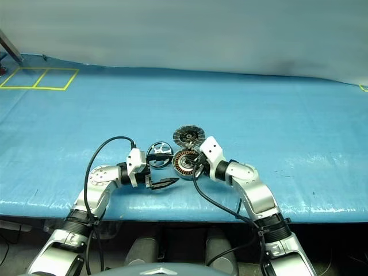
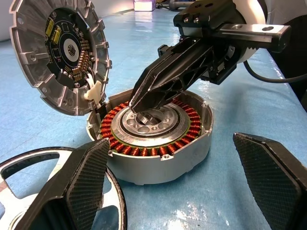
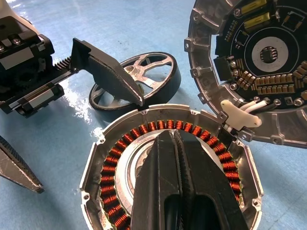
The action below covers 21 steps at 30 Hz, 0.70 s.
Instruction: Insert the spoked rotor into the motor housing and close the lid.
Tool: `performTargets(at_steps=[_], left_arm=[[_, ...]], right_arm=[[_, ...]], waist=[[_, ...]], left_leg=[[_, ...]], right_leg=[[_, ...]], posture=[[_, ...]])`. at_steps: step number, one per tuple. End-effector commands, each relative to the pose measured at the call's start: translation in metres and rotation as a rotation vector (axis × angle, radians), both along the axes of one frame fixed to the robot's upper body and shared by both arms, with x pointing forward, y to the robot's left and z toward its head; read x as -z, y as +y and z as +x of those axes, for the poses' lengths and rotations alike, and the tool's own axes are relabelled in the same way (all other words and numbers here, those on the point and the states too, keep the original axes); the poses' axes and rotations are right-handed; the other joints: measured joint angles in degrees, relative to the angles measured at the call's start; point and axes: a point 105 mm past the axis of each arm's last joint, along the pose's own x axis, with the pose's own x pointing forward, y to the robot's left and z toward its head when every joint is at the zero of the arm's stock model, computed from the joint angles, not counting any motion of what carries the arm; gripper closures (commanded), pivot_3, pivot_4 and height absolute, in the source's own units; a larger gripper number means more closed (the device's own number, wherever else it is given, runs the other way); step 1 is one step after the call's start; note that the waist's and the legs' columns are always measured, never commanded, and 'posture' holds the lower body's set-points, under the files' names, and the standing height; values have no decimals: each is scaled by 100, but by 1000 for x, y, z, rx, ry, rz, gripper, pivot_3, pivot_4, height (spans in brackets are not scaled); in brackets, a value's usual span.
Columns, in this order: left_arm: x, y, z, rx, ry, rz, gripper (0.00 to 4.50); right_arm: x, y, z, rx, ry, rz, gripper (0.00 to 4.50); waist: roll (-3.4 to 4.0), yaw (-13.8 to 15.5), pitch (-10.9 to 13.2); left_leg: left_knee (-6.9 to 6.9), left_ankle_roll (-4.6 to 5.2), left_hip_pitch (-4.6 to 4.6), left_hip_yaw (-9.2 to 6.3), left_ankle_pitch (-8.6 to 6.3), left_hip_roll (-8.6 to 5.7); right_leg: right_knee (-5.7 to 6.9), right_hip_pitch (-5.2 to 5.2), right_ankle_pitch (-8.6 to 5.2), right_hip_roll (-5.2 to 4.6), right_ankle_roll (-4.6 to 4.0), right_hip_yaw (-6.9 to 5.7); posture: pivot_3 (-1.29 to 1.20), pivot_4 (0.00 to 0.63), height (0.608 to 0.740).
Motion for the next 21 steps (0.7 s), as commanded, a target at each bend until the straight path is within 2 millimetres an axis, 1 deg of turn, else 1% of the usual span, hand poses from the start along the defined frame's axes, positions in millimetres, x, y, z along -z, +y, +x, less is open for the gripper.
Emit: performTargets(at_steps=[1, 9, 14, 21], left_arm=[[-6, 0, 2, 1, -37, 4, 0], [-6, 0, 2, -4, -38, 8, 0], [-6, 0, 2, -7, -38, 8, 0], [-6, 1, 2, -12, -39, 7, 0]], right_arm=[[-10, 1, 5, 4, -44, 20, 4484], [-1, 0, 7, 14, -25, -11, 4484], [2, 0, 7, 9, -22, -26, 4484], [13, 4, -2, -45, 6, -91, 4484]], waist=[[0, 0, 0], [0, -7, 0], [0, -11, 0], [0, -15, -1]], left_leg=[[0, 0, 0, 0, 0, 0], [0, 0, 0, 0, 0, 0], [0, 0, 1, 0, 0, 0], [0, 0, 5, 0, 0, 0]], right_leg=[[0, 0, 0, 0, 0, 0], [0, 0, 0, 0, 0, 0], [1, 0, 0, 0, 0, 0], [1, 3, 0, 0, 0, 0]], posture=[[0, 150, 740], [0, 150, 740], [0, 150, 740], [0, 150, 740]])
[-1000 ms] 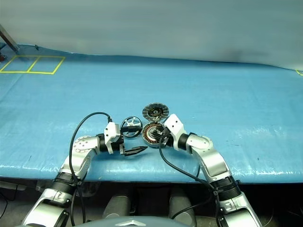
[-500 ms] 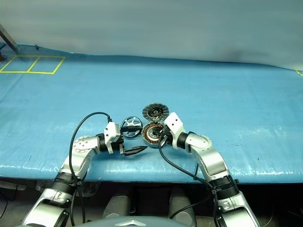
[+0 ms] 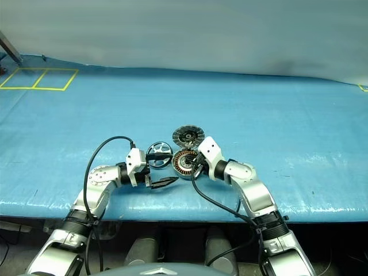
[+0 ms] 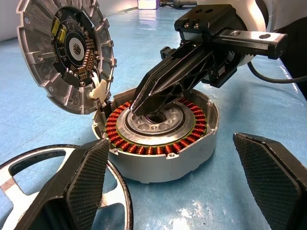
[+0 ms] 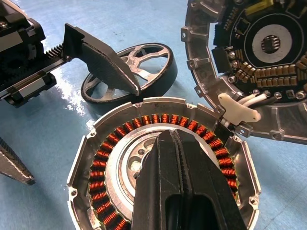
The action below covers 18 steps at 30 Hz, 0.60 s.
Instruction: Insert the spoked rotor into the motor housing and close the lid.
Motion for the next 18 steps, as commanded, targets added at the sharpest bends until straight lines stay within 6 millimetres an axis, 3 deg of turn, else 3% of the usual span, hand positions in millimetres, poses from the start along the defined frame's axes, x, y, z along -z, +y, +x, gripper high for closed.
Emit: performTargets(at_steps=[1, 9, 18], left_arm=[[-6, -1, 0, 5, -37, 2, 0], [-6, -1, 1, 5, -38, 2, 0], [-6, 0, 1, -1, -35, -5, 0]], right_arm=[[8, 2, -6, -34, 15, -50, 4484], [17, -5, 0, 17, 26, -89, 4484], [-20, 5, -2, -14, -37, 44, 4484]], waist=[[0, -2, 0], [-9, -2, -8], [-9, 0, -8]], left_leg=[[0, 0, 0, 0, 0, 0], [0, 0, 13, 1, 0, 1], [-2, 0, 3, 1, 0, 2]], right_leg=[[0, -1, 0, 0, 0, 0], [0, 10, -1, 0, 2, 0], [0, 1, 4, -1, -8, 0]], posture=[[0, 150, 740], [0, 150, 740], [0, 150, 740]])
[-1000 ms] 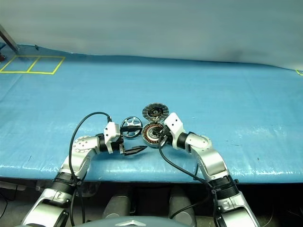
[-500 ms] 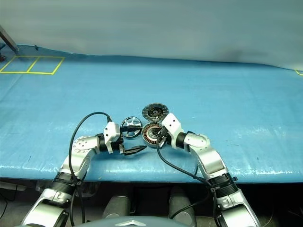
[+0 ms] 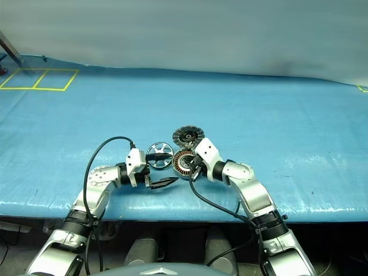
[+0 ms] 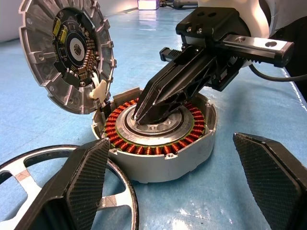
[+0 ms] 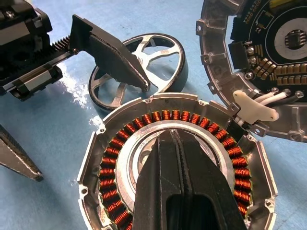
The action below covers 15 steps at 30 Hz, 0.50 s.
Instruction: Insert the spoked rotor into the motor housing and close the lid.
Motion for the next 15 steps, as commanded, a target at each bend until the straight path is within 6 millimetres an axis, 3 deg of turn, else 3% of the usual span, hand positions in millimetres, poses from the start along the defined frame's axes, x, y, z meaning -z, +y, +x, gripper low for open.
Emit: performTargets(at_steps=[1, 8, 15], left_arm=[[-7, 0, 2, 0, -38, -6, 0], [-7, 0, 1, -2, -38, -7, 0], [-6, 0, 1, -7, -38, -9, 0]], right_arm=[[-22, 1, 1, -4, -60, 45, 4484], [-26, -4, 5, 17, -81, 40, 4484], [-17, -11, 7, 42, -66, 0, 4484]], waist=[[0, 1, 0], [0, 3, 0], [0, 2, 0]], left_leg=[[-1, 0, -3, 0, 0, 0], [-3, 0, -6, 0, 0, -1], [-3, 0, -6, 0, 0, -1]], right_leg=[[0, -2, 0, 0, 0, 0], [-2, -5, -3, 0, 3, 0], [-2, -5, -3, 0, 3, 0]], posture=[[0, 150, 740], [0, 150, 740], [0, 150, 740]])
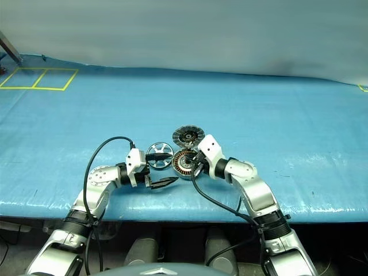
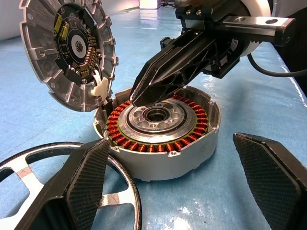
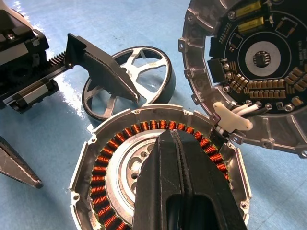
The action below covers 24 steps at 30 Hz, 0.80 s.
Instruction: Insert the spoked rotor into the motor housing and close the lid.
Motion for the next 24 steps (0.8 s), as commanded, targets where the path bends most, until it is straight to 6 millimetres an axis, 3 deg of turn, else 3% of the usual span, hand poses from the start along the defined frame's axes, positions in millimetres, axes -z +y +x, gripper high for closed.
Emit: performTargets(at_steps=[1, 19, 24], left_arm=[[-7, 0, 1, -2, -39, -8, 0], [-9, 4, 4, -25, -31, -19, 0], [-15, 9, 6, -48, -17, -51, 0]], right_arm=[[-8, -3, 3, 13, -40, 0, 4484], [4, 0, -6, -8, 3, -14, 4484], [-3, 1, -5, -14, -20, 13, 4484]], waist=[[0, 1, 0], [0, -1, 0], [0, -2, 0]], left_leg=[[0, 0, 0, 0, 0, 0], [0, 0, 2, 0, 0, 0], [0, 0, 2, 0, 0, 0]], right_leg=[[0, 0, 0, 0, 0, 0], [0, 1, -2, 0, 3, 0], [0, 1, -2, 0, 4, 0]], posture=[[0, 150, 740], [0, 150, 740], [0, 150, 740]])
